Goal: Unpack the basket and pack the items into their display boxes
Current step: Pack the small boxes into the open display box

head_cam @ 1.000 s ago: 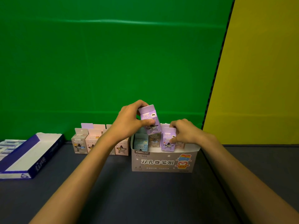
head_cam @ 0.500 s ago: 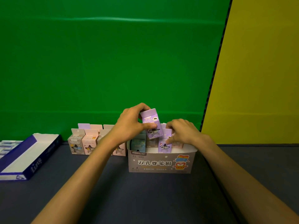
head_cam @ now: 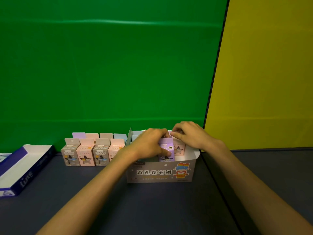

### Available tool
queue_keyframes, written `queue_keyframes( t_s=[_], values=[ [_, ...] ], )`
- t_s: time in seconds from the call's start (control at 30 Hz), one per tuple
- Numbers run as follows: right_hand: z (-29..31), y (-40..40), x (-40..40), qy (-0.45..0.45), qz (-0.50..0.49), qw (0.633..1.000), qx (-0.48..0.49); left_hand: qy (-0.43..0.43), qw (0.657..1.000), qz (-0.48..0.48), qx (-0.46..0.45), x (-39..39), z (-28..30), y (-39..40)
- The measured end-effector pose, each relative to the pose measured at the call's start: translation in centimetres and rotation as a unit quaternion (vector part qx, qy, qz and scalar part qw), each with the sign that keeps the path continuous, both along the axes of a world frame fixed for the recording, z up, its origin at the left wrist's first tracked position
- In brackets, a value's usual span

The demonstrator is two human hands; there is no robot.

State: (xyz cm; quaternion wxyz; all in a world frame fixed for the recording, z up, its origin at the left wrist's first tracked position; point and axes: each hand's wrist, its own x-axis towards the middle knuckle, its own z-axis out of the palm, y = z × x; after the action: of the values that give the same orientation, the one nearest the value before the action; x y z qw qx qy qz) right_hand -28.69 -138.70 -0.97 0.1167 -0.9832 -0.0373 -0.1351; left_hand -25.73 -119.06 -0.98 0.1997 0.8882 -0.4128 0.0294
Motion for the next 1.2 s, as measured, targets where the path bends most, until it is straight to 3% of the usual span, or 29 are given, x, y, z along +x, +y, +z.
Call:
queue_keyframes(
  t_s=[0.27, 0.8, 1.0, 1.2],
  values=[
    [0.0, -0.2, -0.3, -0.009, 0.018, 1.000, 0.012, -0.111, 0.991, 0.040, 0.067, 0.2, -1.7, -0.8],
    [0.6, 0.8, -1.0, -0.027, 0.048, 0.998, 0.012, -0.074, 0.994, 0.064, 0.041, 0.2, -2.0, -0.3],
    [1.9, 4.4, -0.7, -0.053, 0.078, 0.996, 0.005, -0.138, 0.982, 0.126, -0.014, 0.5, 0.0, 5.5],
    [2.6, 11.0, 0.0, -0.078, 0.093, 0.993, -0.004, -0.136, 0.972, 0.190, -0.025, 1.8, 0.2, 15.1]
  ],
)
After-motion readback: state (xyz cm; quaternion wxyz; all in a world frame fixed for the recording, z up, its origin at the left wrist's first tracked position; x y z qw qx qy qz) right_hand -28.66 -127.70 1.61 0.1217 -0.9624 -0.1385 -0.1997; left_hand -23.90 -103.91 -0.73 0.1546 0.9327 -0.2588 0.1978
